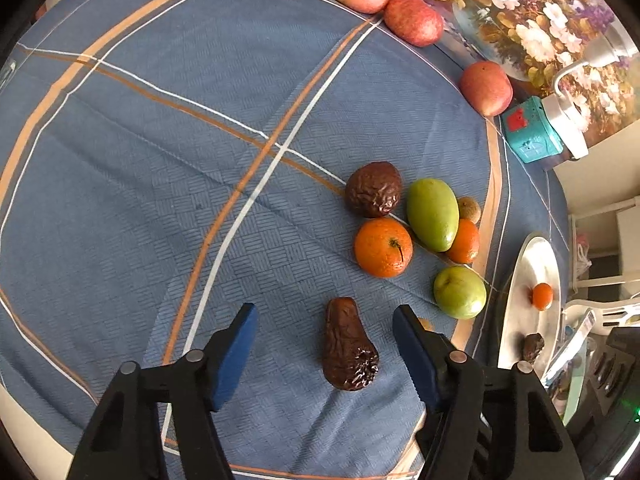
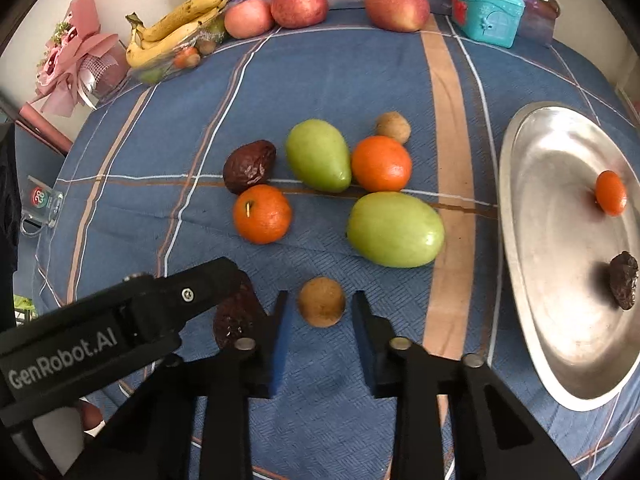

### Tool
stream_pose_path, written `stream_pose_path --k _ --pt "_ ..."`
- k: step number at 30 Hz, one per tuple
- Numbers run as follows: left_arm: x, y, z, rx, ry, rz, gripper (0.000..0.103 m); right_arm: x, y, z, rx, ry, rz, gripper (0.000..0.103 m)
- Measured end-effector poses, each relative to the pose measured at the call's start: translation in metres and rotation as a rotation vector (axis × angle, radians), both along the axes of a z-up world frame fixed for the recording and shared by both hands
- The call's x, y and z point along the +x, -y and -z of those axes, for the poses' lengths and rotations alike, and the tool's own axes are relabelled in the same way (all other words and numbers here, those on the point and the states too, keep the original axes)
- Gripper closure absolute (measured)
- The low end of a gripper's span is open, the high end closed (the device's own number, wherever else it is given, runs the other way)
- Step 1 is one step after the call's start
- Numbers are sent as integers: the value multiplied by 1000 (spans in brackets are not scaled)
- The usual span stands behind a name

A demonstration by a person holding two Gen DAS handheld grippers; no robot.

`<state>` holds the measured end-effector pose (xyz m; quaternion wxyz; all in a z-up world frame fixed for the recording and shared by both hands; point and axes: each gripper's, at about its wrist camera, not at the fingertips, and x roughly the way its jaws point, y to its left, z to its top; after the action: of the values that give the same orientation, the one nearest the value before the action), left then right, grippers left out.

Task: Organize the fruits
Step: 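Grasp a pear-shaped dried date with the left tool while the right tool grasps a small brown round fruit, then carry the date with the left tool while the right tool carries the brown fruit, both releasing into the plate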

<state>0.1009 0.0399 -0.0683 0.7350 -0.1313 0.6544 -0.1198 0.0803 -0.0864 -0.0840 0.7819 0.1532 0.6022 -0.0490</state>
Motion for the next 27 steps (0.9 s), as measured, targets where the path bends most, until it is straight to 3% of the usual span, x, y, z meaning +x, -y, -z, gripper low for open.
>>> stream_pose_path --k 6,8,9,21,27 --pt "-6 9 4 -8 -29 37 55 -9 13 -7 -22 9 39 78" --pt "-10 14 6 -6 -33 48 71 -13 20 -9 -50 5 56 78" --pt "-11 16 6 -9 -31 54 73 -16 24 -10 -50 6 67 78" --pt "-14 30 -34 -77 103 64 74 -34 51 -33 -4 84 159 78" --pt "-17 52 -52 -111 153 116 75 -45 75 -48 -37 117 228 78"
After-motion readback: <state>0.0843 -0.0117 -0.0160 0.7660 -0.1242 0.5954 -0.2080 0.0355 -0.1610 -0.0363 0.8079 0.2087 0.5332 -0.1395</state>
